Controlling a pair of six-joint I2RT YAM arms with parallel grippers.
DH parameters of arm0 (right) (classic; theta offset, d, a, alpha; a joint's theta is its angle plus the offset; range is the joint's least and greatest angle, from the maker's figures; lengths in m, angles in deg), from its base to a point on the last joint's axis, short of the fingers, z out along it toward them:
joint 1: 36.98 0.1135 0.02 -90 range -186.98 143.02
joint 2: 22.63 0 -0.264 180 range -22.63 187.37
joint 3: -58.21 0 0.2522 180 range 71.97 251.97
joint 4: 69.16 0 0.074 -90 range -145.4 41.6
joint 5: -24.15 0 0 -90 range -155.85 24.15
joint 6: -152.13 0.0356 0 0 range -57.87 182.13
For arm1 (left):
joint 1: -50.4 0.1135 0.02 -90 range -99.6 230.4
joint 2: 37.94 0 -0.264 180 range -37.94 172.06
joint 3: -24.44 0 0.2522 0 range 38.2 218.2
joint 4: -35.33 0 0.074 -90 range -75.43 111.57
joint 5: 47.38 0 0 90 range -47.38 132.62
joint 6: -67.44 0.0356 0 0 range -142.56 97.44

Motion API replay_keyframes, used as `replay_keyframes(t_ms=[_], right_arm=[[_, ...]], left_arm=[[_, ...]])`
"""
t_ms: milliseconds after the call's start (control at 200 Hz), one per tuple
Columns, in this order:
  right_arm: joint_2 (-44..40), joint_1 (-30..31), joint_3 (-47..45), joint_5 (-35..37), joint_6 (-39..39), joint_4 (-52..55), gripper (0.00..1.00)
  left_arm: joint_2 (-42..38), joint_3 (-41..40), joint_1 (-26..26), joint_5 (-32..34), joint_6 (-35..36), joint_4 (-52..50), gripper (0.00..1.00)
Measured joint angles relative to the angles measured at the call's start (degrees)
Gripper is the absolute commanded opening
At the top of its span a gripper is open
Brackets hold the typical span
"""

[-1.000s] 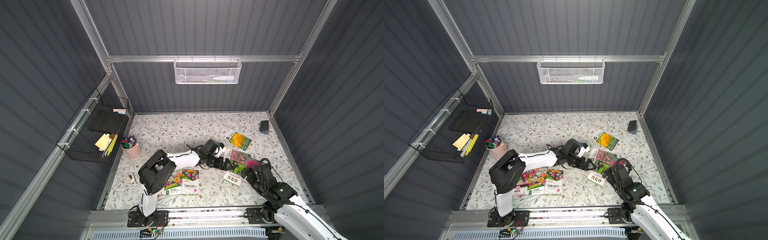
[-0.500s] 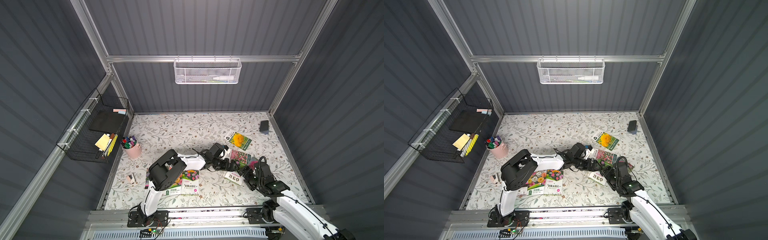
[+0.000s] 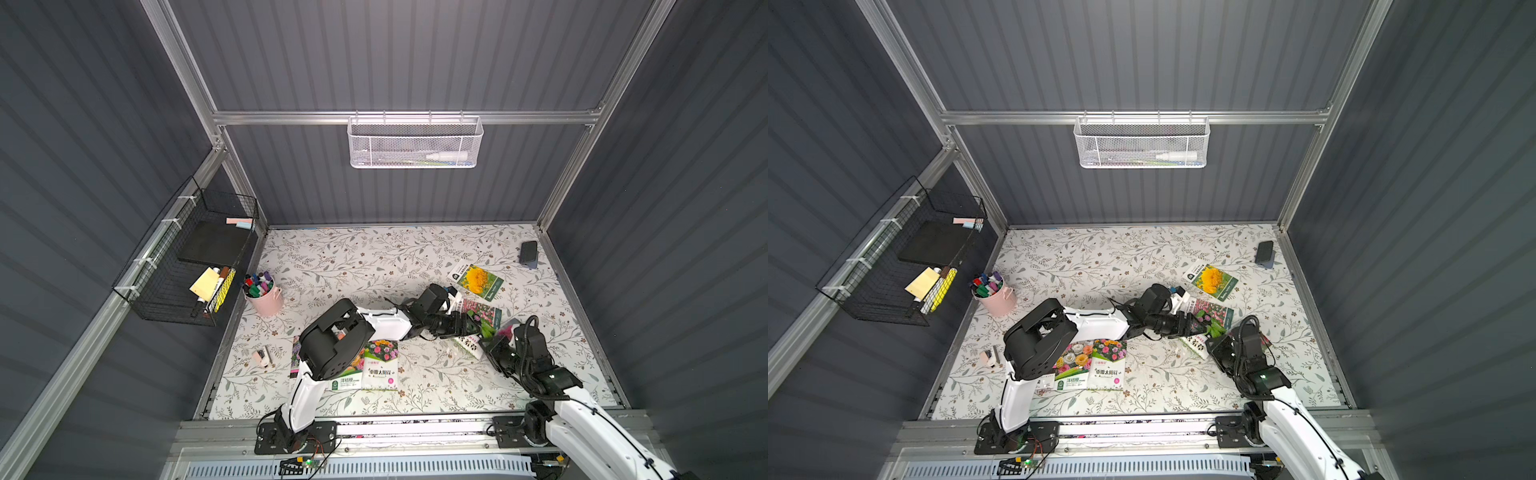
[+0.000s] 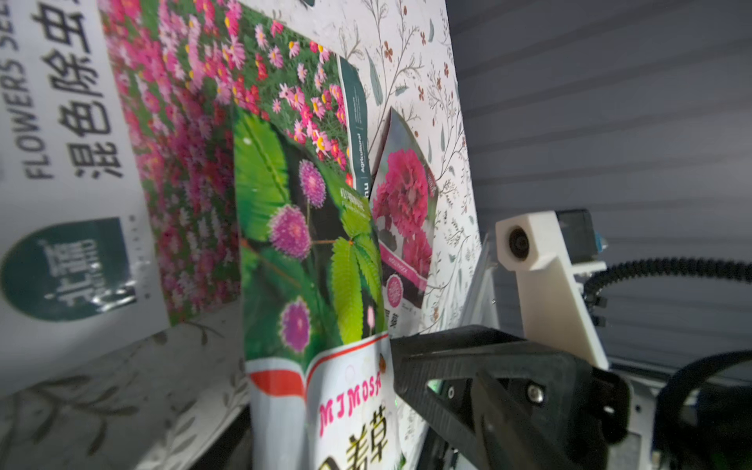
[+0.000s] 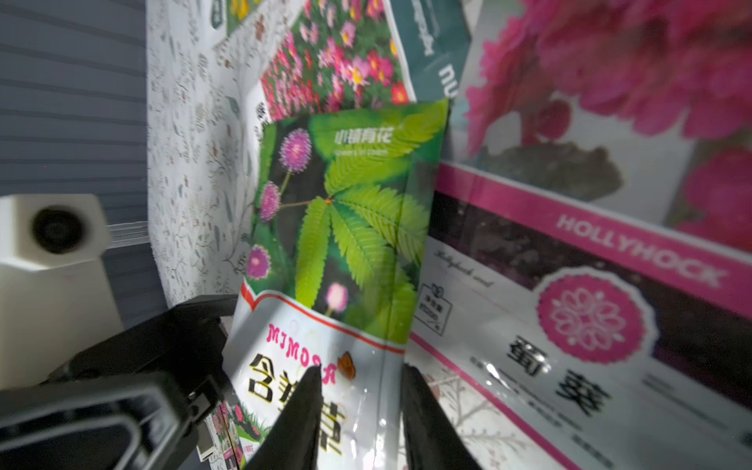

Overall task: Arrange the seed packets in a row
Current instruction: Pick up the seed packet from the center of the board.

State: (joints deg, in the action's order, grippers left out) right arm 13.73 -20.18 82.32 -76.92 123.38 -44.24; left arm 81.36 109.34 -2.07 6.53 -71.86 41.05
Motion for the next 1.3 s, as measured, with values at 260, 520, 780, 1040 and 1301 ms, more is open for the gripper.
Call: replay_keyframes(t_ms=[260,520,780,1040,1301], right_arm=[[-1.49,-1.97,-0.48,-0.31,-0.44,0.52,0.39],[-0.98,-3.76,-0.85,-2.29,0.28,-1.66,0.68],[4.76,-4.61,-0.09,-5.11,3.30,-8.04,0.73],[17.51,-4.85,4.81,-10.32,7.54,-18.25,0.74],[29.29,-4.98,9.99,-16.35,13.05,-29.64,0.66]], left_arm=[[0.31,0.04,0.00,-0.59,-2.51,1.51,0.12],[0.20,0.11,0.02,0.74,-0.81,0.72,0.00],[-5.49,-5.25,0.00,11.56,1.51,3.32,0.00],[-9.20,-12.07,-0.42,23.93,-0.72,15.10,0.00],[-10.10,-15.50,-1.88,31.28,-3.32,21.44,0.00]])
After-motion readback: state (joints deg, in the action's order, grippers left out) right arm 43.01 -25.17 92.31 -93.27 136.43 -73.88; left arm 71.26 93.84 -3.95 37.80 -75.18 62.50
